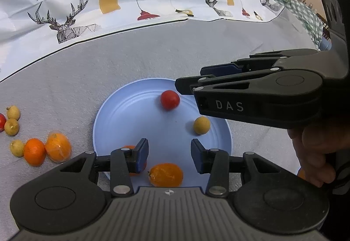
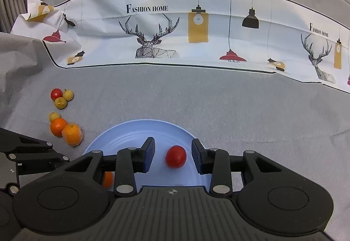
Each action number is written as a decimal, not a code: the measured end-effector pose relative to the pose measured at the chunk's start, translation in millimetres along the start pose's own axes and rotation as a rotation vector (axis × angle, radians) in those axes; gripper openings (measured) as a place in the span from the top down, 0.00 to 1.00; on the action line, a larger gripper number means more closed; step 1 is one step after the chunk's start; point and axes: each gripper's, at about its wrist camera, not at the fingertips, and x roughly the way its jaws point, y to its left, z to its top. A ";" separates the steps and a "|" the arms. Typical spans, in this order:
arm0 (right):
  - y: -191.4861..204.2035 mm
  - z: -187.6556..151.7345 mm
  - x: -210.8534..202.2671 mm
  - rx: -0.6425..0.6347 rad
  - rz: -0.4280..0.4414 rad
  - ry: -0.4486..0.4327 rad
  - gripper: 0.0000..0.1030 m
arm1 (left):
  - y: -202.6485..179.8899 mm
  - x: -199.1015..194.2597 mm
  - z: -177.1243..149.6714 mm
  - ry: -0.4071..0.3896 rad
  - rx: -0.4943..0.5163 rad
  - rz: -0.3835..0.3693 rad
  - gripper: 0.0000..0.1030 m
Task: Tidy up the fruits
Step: 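Open left gripper to drop the orange while right gripper releases the tomato onto the plate, then withdraw both grippers from the plate back toward the fruit pile, then grasp a small yellow fruit with left gripper while right gripper grasps the plastic-wrapped orange, then carry the yellow fruit and the wrapped orange over the blue plate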
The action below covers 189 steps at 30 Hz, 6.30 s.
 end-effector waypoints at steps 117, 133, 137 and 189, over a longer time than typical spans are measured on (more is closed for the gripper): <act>167.9 1.7 48.0 -0.231 0.230 0.101 0.67 | 178.4 -35.8 -11.2 0.004 -0.526 0.480 0.75; 148.0 2.3 34.2 -0.213 0.225 0.062 0.72 | 167.6 -64.2 -26.9 -0.037 -0.555 0.485 0.75; 145.5 6.0 37.2 -0.195 0.232 0.062 0.64 | 174.2 -82.2 -34.8 -0.065 -0.602 0.482 0.75; 94.1 10.1 -4.1 -0.249 0.192 -0.018 0.62 | 121.8 -64.1 -15.6 -0.083 -0.391 0.439 0.75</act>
